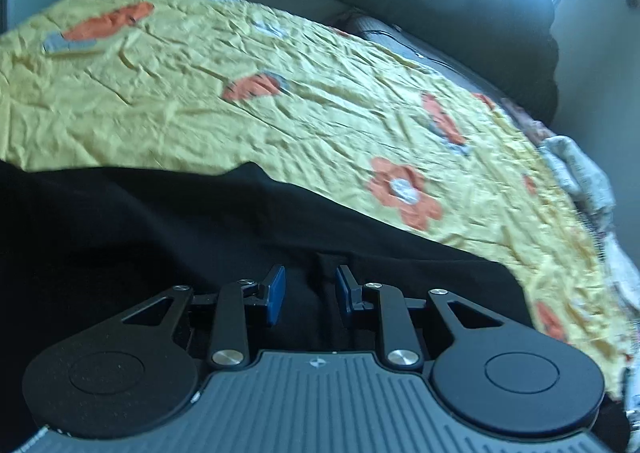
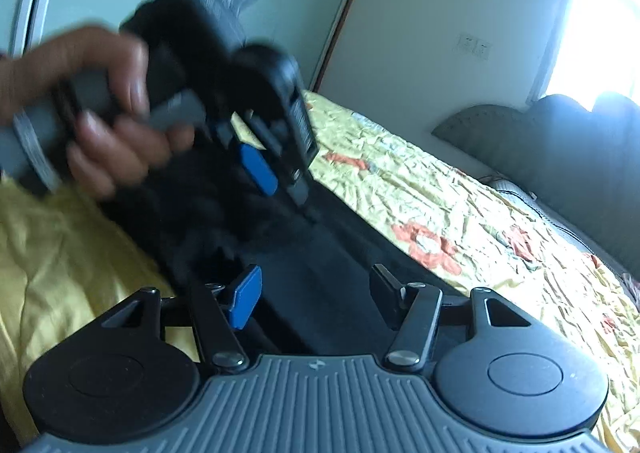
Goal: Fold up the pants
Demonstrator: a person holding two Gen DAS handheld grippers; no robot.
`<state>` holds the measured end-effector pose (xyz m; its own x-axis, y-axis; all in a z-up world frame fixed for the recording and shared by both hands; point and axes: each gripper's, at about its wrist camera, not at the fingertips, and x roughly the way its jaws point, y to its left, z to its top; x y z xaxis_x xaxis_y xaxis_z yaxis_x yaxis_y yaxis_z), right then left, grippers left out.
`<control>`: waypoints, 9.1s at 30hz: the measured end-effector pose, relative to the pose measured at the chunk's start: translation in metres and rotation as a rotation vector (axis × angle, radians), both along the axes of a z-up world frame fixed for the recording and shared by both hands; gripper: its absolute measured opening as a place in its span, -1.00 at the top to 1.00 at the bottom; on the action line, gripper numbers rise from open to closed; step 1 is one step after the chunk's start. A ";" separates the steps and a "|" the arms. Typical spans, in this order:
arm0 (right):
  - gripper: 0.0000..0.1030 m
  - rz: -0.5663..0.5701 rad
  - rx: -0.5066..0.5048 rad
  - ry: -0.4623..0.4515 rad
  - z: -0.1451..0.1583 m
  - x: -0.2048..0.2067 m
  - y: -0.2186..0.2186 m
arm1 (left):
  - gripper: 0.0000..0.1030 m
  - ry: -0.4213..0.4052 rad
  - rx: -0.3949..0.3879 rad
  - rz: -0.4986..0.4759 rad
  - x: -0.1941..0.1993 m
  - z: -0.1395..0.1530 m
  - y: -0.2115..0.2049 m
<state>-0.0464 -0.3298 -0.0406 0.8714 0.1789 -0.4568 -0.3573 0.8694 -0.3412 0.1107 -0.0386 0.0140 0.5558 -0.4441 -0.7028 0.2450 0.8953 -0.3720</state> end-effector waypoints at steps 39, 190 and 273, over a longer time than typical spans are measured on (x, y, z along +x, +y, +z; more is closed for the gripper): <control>0.90 -0.021 0.197 0.033 0.007 0.000 0.008 | 0.18 0.386 -0.370 -0.020 0.017 -0.035 -0.009; 0.41 0.171 0.588 0.098 0.068 0.083 0.150 | 0.58 -0.416 0.048 0.320 -0.093 0.073 0.062; 0.02 -0.336 0.941 0.177 0.002 0.077 -0.112 | -0.53 -0.206 0.251 -0.049 0.002 0.008 -0.095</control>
<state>0.0307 -0.4421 -0.0385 0.8764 0.2910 -0.3838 -0.0242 0.8225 0.5683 0.1123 -0.1340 0.0224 0.6798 -0.3011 -0.6688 0.3376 0.9379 -0.0792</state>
